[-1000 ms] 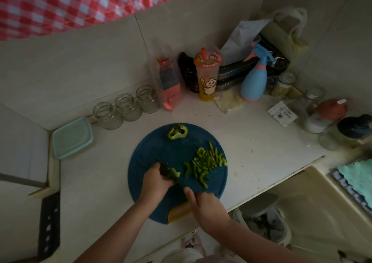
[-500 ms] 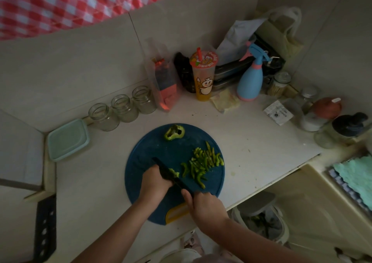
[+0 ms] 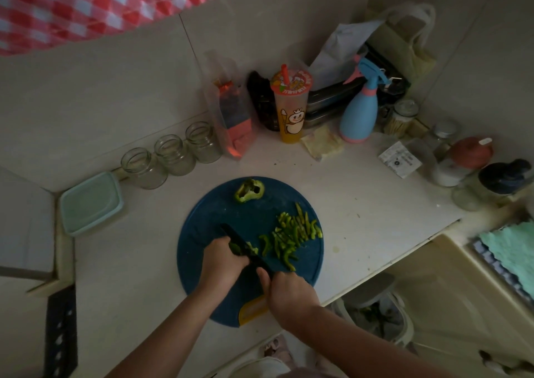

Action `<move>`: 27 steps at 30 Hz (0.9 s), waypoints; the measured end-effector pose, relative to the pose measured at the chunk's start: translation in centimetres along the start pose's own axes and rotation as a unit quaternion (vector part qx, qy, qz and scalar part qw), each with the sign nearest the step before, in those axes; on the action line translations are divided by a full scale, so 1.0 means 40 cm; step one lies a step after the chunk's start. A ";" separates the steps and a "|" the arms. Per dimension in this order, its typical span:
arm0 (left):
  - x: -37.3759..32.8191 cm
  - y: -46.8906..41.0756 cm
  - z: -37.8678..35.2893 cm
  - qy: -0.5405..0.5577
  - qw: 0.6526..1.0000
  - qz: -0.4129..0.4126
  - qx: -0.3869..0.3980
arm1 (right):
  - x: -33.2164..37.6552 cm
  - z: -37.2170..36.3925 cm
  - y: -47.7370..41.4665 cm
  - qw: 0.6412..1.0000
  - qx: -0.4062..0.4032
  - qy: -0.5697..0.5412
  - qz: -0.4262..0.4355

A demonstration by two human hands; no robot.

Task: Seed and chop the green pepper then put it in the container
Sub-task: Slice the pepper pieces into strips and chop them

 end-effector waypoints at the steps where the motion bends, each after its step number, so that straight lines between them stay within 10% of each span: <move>1: 0.007 -0.001 -0.002 0.000 1.000 0.004 0.004 | 0.004 -0.002 -0.003 1.000 0.003 0.003 -0.003; 27: 0.009 0.059 0.016 0.064 0.996 -0.069 -0.007 | -0.023 0.009 0.040 0.991 0.029 -0.125 0.023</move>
Point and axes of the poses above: each hand's wrist, its own y-axis away from the middle knuckle, its own z-axis out of the back of the hand, x = y × z, the point moved 9 cm from there along -y, towards the middle knuckle, and after that the axes turned 15 degrees about -z, right-handed, at the moved point
